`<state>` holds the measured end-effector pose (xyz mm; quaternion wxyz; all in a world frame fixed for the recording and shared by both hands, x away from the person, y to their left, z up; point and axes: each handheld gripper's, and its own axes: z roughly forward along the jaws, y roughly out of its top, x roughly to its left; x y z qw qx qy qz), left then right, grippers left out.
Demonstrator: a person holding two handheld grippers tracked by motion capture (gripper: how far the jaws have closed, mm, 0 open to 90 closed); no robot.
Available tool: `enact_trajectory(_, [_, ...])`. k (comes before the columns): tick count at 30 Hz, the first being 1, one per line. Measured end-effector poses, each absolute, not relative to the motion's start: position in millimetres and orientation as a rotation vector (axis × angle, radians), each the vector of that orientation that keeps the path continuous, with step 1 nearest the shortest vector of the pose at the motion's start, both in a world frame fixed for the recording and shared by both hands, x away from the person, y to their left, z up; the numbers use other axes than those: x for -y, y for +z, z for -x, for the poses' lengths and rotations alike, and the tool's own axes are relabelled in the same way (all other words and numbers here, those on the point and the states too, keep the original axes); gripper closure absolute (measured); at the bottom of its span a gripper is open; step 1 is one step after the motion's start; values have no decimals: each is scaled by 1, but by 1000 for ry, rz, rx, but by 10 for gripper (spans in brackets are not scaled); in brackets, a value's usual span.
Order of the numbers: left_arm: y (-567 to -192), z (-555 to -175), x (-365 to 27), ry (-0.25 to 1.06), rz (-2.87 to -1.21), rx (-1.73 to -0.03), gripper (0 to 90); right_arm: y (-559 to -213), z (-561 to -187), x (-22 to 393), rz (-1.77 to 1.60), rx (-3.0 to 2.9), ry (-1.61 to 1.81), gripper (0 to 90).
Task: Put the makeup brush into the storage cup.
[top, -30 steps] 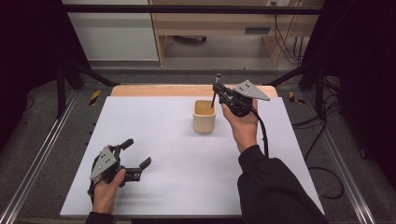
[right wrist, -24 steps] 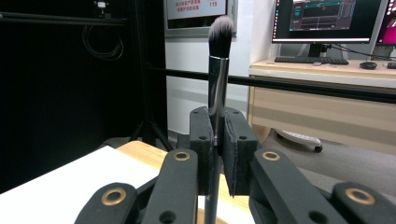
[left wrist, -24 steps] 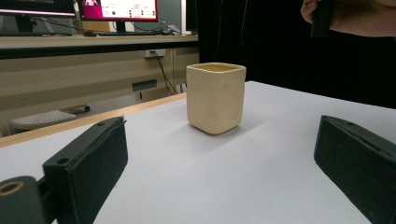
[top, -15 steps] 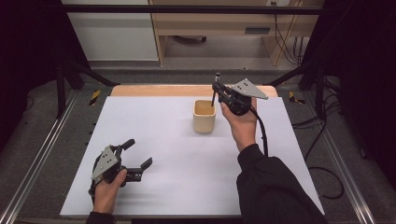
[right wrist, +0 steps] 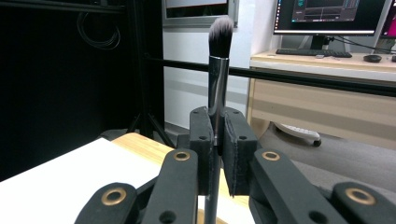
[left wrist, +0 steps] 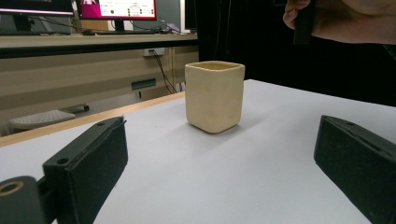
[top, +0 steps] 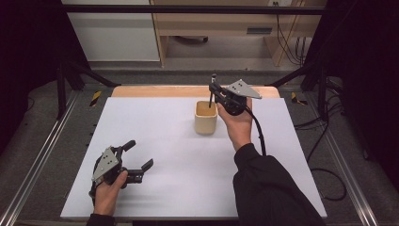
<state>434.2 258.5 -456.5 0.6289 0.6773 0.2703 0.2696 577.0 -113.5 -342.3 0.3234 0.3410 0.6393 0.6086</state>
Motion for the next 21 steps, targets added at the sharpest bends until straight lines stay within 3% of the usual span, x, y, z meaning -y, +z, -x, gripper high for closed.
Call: enact_trajectory(21, [-456,-434,-259,613,-1538,-622,26,-354,-581,103,-867,-1714,1573,834])
